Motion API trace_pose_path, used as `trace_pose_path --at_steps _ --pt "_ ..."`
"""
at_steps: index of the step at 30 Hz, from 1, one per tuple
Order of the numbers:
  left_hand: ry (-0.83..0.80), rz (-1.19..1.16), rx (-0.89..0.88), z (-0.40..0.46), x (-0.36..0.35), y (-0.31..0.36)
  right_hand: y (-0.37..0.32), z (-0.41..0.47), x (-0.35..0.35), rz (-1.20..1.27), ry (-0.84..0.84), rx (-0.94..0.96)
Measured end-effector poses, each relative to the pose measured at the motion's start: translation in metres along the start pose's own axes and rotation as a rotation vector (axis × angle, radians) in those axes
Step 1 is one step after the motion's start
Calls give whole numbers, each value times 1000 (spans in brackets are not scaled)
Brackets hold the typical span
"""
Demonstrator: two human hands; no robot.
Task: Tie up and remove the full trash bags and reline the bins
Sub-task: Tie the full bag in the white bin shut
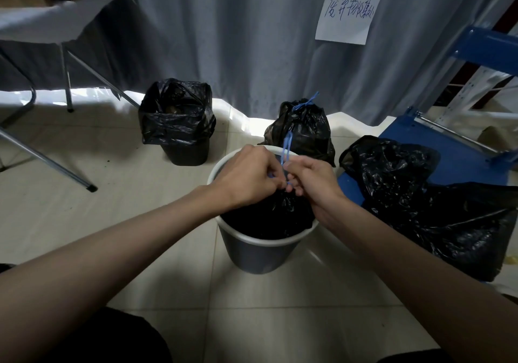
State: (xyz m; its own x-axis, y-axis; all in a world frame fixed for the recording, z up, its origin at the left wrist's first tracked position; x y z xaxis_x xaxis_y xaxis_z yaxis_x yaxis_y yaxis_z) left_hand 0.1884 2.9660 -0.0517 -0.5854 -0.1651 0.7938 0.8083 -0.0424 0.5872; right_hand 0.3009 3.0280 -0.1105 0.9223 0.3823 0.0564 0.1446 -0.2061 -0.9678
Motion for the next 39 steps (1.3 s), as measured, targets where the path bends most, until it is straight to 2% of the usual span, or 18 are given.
trace_pose_path --at_steps 3,6,9,12,18,27,32,39 --pt "-121 -328 211 1 -3 -16 -9 -3 -1 -38 10 76" --pt "-128 -477 376 -2 0 -33 -19 -8 -9 -120 -76 188" --pt "-89 -439 436 -1 3 -39 -23 -13 -20 -239 -168 306" --pt "-94 -415 449 1 2 -42 -24 -16 -29 -445 -168 454" --pt "-132 -479 487 -1 -1 -46 -19 -13 -29 -448 -162 444" --pt "-222 -627 698 -5 -13 -58 -27 -21 -14 -537 10 539" --pt "-223 -687 735 -4 -16 -61 -30 -26 -11 -584 141 564" --pt "-207 -703 729 -4 -18 -62 -32 -28 -13 -671 184 569"
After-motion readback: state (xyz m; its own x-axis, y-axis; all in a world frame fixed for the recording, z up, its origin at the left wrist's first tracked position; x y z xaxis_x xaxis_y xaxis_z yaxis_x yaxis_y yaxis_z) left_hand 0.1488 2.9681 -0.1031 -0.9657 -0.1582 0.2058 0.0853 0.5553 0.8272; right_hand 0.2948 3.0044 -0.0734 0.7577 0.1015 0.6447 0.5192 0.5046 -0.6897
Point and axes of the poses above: each hand's wrist, its own z-axis towards the middle knuckle, its own x-axis out of the back of the hand, y = z × x, the point moved 7 cm from there along z, towards the middle knuckle, and after that the axes turned 3 degrees about -z, right-handed, at the moved point
